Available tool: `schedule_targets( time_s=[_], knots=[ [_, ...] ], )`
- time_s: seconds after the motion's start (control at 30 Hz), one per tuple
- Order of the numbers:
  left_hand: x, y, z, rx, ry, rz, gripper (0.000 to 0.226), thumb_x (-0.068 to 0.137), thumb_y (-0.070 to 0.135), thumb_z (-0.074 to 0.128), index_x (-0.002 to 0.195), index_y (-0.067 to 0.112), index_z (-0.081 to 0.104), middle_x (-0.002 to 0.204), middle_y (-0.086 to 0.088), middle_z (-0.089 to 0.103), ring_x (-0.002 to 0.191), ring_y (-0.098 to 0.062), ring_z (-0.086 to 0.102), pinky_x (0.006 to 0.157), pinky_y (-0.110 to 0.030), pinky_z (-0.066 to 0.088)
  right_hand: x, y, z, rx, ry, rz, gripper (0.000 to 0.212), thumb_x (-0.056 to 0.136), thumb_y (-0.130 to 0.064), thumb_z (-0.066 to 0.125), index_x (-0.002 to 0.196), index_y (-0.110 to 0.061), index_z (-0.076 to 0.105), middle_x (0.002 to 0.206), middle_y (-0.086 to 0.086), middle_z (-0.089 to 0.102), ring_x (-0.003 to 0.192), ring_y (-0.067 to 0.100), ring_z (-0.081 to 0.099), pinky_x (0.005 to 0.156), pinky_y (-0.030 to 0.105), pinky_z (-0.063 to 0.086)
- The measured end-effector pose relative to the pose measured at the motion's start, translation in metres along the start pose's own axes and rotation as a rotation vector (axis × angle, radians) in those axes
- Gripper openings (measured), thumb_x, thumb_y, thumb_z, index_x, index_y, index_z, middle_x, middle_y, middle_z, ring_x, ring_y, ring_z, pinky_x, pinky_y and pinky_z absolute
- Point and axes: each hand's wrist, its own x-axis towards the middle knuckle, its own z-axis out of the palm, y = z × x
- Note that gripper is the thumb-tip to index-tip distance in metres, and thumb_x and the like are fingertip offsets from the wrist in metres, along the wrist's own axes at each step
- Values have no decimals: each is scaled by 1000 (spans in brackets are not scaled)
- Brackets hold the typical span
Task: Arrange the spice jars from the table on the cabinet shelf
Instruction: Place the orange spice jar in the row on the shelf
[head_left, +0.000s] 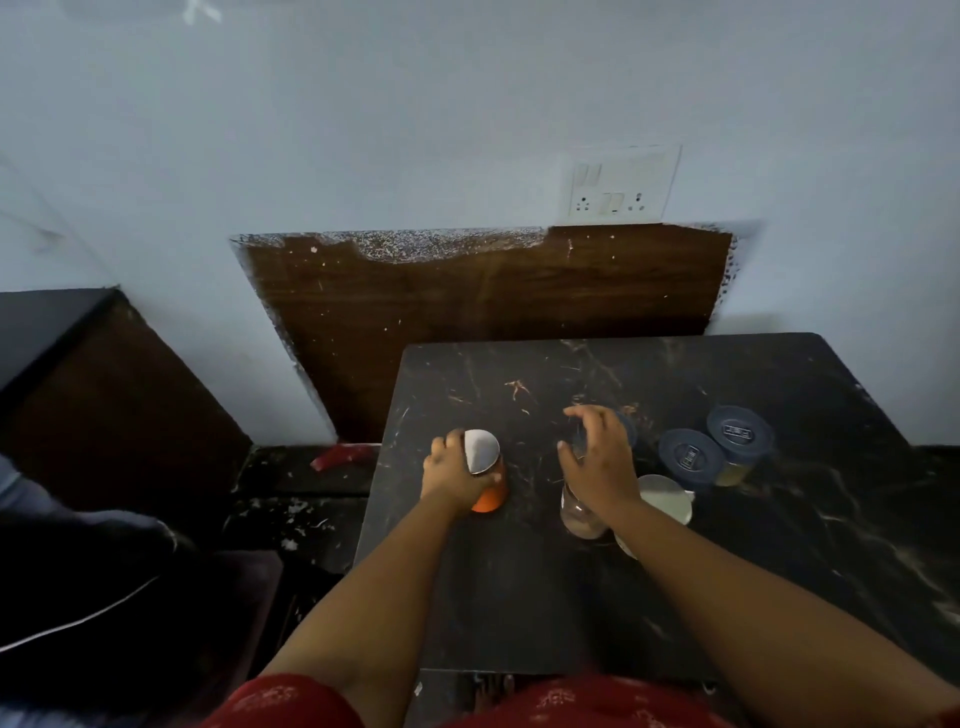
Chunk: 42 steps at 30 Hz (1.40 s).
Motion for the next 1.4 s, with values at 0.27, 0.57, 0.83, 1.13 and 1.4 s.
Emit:
schedule_targets(
  time_s=[0.27, 0.57, 0.83, 1.13, 1.4],
  knots=[
    [-1, 38, -58, -1021, -462, 79, 84, 63, 24, 81, 140, 22, 45, 138, -9, 51, 124, -29, 50, 100, -39, 44, 24, -27, -33, 467, -488, 295, 91, 69, -55, 77, 143, -30, 30, 135, -4, 43, 122, 16, 45, 100, 40, 46],
    [-29, 93, -40, -1145, -341, 14, 81, 68, 45, 77, 133, 24, 31, 129, -8, 50, 112, -26, 56, 98, -46, 49, 23, -46, -34, 1030, -519, 650, 62, 86, -56, 61, 133, -19, 45, 118, 9, 63, 107, 25, 65, 97, 38, 51],
    [-38, 89, -43, -1355, -382, -14, 64, 79, 28, 70, 133, 17, 37, 130, -20, 50, 115, -35, 56, 97, -46, 50, 35, -59, -44, 1205, -372, 820, 61, 95, -56, 44, 141, -16, 43, 126, 14, 60, 109, 27, 62, 85, 37, 54],
    [-57, 106, -26, -1035, -104, 31, 66, 83, 53, 65, 130, 23, 29, 126, -11, 50, 107, -26, 59, 83, -38, 54, 30, -61, -52, 1092, -288, 834, 45, 98, -51, 41, 127, -19, 49, 120, 15, 61, 106, 31, 63, 97, 46, 51],
    [-72, 132, -40, -1096, -197, 42, 56, 96, 62, 31, 123, 20, 56, 107, -10, 69, 98, -26, 68, 85, -39, 55, 30, -64, -73, 1162, -328, 823, 48, 95, -56, 45, 128, -21, 52, 115, 13, 67, 102, 33, 68, 95, 52, 52]
  ],
)
